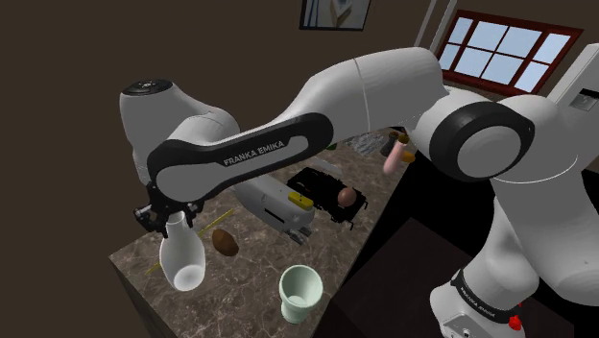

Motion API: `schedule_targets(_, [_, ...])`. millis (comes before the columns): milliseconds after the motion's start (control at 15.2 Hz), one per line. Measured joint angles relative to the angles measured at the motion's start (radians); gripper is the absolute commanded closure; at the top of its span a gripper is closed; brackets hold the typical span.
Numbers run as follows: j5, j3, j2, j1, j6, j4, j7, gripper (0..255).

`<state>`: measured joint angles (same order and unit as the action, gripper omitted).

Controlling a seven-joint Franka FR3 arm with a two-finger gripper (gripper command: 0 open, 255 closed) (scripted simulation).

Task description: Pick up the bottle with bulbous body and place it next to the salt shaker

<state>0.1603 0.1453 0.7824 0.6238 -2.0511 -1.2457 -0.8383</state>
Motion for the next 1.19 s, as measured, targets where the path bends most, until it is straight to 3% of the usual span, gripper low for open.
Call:
schedule_targets(66, [0.000,0.000,0.000,0.000,0.000,0.000,0.000,0])
schedule_targets(462, [0.000,0.000,0.000,0.000,0.000,0.000,0.000,0])
schedule_targets(792, [-0.007,0.006,-0.050,0.002,0.083,0.035,0.003,0])
schedule_targets(1188, [-0.008,0.006,-0.051,0.002,0.093,0.043,0.005,0])
